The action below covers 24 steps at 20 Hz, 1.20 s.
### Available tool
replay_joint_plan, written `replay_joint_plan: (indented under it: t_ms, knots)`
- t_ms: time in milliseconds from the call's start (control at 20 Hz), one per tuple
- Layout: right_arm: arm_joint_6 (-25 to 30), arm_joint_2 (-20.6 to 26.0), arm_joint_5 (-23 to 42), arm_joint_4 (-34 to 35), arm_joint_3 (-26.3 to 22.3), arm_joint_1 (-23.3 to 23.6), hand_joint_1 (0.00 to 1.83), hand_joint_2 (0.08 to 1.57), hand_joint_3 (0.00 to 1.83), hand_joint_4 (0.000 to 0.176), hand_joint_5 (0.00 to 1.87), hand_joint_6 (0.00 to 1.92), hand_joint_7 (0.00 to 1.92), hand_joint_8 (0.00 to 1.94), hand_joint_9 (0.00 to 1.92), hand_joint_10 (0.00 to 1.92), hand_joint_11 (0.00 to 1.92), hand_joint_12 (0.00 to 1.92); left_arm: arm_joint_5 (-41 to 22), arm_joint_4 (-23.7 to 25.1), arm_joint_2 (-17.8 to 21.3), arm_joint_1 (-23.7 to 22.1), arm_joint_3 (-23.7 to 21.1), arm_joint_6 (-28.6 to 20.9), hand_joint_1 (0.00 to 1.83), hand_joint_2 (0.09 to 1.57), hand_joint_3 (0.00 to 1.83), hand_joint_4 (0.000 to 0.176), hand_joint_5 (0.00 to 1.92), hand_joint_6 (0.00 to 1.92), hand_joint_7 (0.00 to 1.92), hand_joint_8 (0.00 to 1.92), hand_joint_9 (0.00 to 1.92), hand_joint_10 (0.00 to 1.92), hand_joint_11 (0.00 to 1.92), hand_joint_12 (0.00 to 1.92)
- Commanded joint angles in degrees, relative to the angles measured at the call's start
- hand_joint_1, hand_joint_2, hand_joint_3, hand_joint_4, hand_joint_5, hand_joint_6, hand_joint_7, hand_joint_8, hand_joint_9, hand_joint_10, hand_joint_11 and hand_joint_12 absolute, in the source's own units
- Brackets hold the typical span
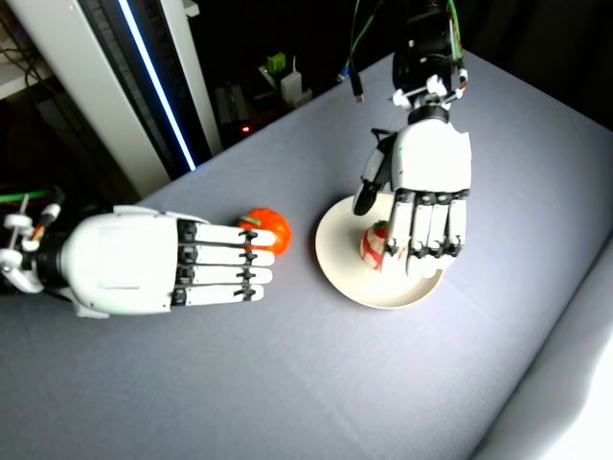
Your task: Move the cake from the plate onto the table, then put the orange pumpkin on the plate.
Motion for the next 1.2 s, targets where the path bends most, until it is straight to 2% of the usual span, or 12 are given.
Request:
replay_joint_plan:
  t_ms: [0, 100, 250, 300, 400, 550, 700, 750, 850, 1000, 1050, 1150]
  knots:
    - [0.51, 0.03, 6.35, 2.06, 0.08, 0.74, 0.67, 1.41, 0.00, 0.000, 0.31, 0.00, 0.37, 0.00, 0.39, 0.01, 0.07, 0.89, -3.99, -0.73, 0.17, -0.24, 0.35, -0.14, 0.97, 0.89, 0.00, 0.026, 0.55, 0.01, 0.60, 0.01, 0.62, 0.02, 0.17, 1.05]
    - [0.51, -0.06, 6.34, 2.06, 0.10, 0.74, 0.70, 1.41, 0.00, 0.000, 0.32, 0.00, 0.38, 0.00, 0.40, 0.01, 0.04, 0.98, -3.47, -0.71, -0.34, 0.00, 0.72, -0.24, 1.04, 0.90, 0.00, 0.000, 0.65, 0.00, 0.69, 0.01, 0.70, 0.02, 0.28, 1.08]
    - [0.51, -0.23, 6.34, 2.05, 0.19, 0.74, 0.70, 1.39, 0.00, 0.000, 0.34, 0.01, 0.42, 0.01, 0.45, 0.02, 0.08, 1.00, -3.03, -0.57, -1.16, 0.23, 1.28, -0.24, 1.18, 0.99, 0.00, 0.000, 0.85, 0.01, 0.88, 0.01, 0.90, 0.05, 0.49, 1.18]
    - [0.51, -0.26, 6.34, 2.05, 0.24, 0.74, 0.67, 1.39, 0.00, 0.000, 0.35, 0.01, 0.42, 0.01, 0.45, 0.02, 0.10, 1.01, -2.96, -0.56, -1.40, 0.23, 1.51, -0.25, 1.22, 1.06, 0.01, 0.000, 1.00, 0.63, 1.02, 0.77, 1.02, 0.08, 0.49, 1.37]
    - [0.51, -0.35, 6.34, 2.05, 0.32, 0.74, 0.65, 1.39, 0.00, 0.000, 0.36, 0.00, 0.43, 0.01, 0.46, 0.01, 0.11, 0.97, -3.17, -0.57, -1.77, 0.21, 1.92, -0.74, 1.24, 1.10, 0.00, 0.000, 1.02, 0.78, 1.02, 1.04, 1.21, 0.20, 0.71, 1.30]
    - [0.51, -0.45, 6.33, 2.05, 0.36, 0.74, 0.68, 1.39, 0.00, 0.000, 0.36, 0.00, 0.43, 0.00, 0.45, 0.01, 0.12, 0.97, -5.32, -1.26, -1.82, 0.19, 2.29, -2.45, 1.27, 1.09, 0.00, 0.000, 1.12, 0.49, 1.01, 1.18, 0.97, 1.08, 0.76, 1.57]
    - [0.52, -0.48, 6.33, 2.05, 0.42, 0.74, 0.72, 1.39, 0.00, 0.000, 0.38, 0.00, 0.45, 0.00, 0.47, 0.01, 0.15, 0.92, -8.01, -3.92, -0.74, 0.17, 2.10, -2.46, 1.28, 1.08, 0.00, 0.000, 1.18, 0.36, 1.02, 1.15, 1.01, 1.02, 0.81, 1.41]
    - [0.52, -0.48, 6.33, 2.05, 0.42, 0.74, 0.72, 1.39, 0.00, 0.000, 0.38, 0.00, 0.44, 0.00, 0.47, 0.01, 0.16, 0.92, -9.35, -5.06, 0.06, 0.17, 1.74, -2.47, 1.22, 1.02, 0.02, 0.000, 1.22, 0.50, 0.98, 1.02, 0.97, 1.20, 0.81, 1.49]
    - [0.66, -0.46, 6.34, 2.05, 0.41, 0.74, 0.73, 1.38, 0.00, 0.000, 0.39, 0.00, 0.44, 0.00, 0.48, 0.00, 0.19, 0.89, -11.66, -9.34, 2.87, 0.13, -0.26, 1.36, 1.20, 1.02, 0.00, 0.000, 1.21, 0.56, 0.88, 1.38, 0.88, 1.64, 0.85, 1.78]
    - [1.01, -0.45, 6.34, 2.05, 0.33, 0.74, 0.79, 1.38, 0.00, 0.000, 0.40, 0.01, 0.45, 0.00, 0.47, 0.01, 0.17, 0.87, -17.50, -15.78, 10.02, 1.71, -5.69, 6.87, 1.28, 1.06, 0.00, 0.000, 1.28, 0.17, 1.06, 1.11, 1.06, 1.12, 0.90, 1.47]
    - [1.17, -0.43, 6.34, 2.05, 0.29, 0.74, 0.81, 1.38, 0.00, 0.000, 0.41, 0.01, 0.46, 0.01, 0.47, 0.01, 0.18, 0.87, -18.62, -16.37, 11.66, 2.55, -6.90, 7.29, 1.22, 1.02, 0.00, 0.000, 1.27, 0.39, 0.98, 1.39, 1.03, 1.58, 0.97, 1.81]
    - [1.33, -0.32, 6.34, 2.05, 0.11, 0.73, 0.81, 1.38, 0.00, 0.000, 0.42, 0.01, 0.47, 0.01, 0.49, 0.01, 0.18, 0.87, -21.28, -18.77, 16.28, 5.90, -10.48, 9.13, 1.27, 1.10, 0.00, 0.000, 1.08, 0.55, 0.99, 1.25, 0.97, 1.28, 0.92, 1.50]
